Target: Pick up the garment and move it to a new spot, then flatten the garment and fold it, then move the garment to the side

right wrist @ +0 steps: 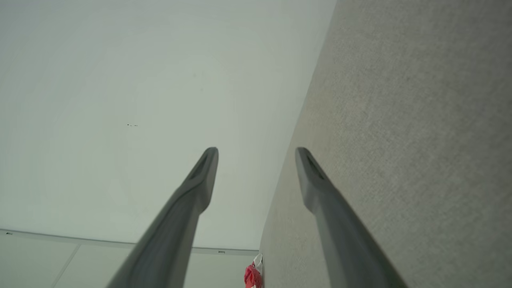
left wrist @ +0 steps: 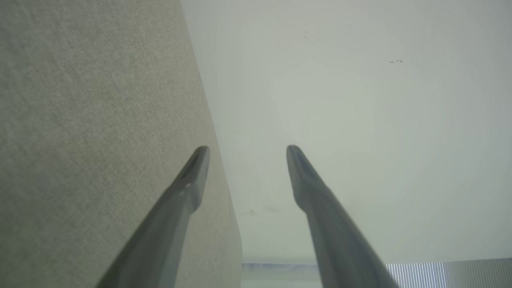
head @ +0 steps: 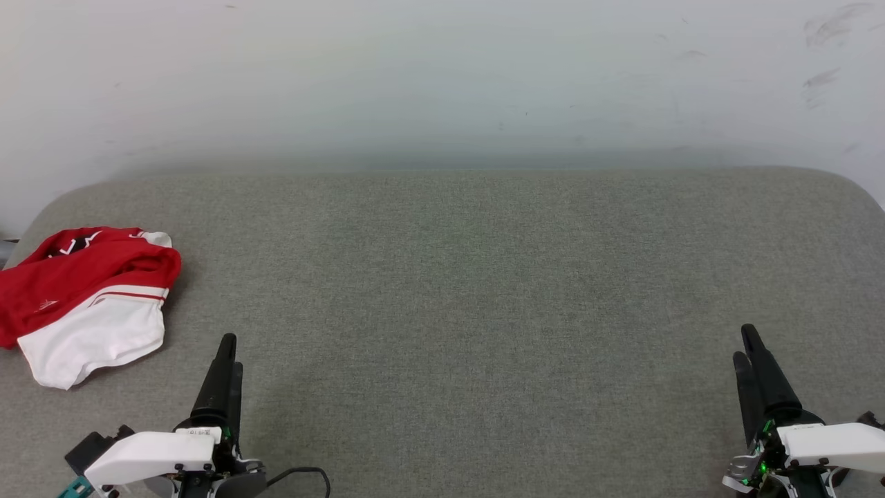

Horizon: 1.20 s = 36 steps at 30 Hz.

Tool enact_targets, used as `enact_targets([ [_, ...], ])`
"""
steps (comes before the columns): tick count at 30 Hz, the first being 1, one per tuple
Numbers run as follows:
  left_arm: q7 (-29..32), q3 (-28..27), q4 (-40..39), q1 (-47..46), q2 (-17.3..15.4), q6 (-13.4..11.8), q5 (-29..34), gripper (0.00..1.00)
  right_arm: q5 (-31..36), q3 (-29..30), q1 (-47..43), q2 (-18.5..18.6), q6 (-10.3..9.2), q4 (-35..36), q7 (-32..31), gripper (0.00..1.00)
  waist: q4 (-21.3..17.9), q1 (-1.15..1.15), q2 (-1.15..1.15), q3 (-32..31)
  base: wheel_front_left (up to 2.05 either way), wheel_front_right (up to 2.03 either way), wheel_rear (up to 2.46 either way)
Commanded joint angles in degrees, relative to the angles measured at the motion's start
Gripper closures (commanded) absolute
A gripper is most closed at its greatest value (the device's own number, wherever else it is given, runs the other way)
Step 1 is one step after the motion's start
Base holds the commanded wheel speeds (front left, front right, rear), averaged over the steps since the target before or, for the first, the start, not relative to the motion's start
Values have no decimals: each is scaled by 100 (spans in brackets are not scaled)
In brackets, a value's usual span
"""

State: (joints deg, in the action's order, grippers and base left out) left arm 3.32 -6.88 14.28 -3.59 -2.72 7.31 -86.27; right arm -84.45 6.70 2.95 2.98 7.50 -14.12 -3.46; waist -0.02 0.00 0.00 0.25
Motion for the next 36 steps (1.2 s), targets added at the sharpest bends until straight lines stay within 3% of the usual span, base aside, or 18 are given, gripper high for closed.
enact_targets([
  [1, -63, -43, -182, -101, -11, -32, 235, 0, 230, 38, 31, 0, 0, 175, 72, 0, 0, 0, 0, 1, 0, 0, 0],
  [18, -475, 260, -764, 8, -13, -577, 2314, 0, 2438, -106, -123, -3, 0, 832, 484, 0, 4, 0, 0, 14, 0, 0, 0],
  [36, -836, 528, -930, 139, -15, -900, 4151, 0, 4294, -277, -310, -5, 0, 1056, 849, 0, 27, 0, 0, 6, 0, 0, 0],
])
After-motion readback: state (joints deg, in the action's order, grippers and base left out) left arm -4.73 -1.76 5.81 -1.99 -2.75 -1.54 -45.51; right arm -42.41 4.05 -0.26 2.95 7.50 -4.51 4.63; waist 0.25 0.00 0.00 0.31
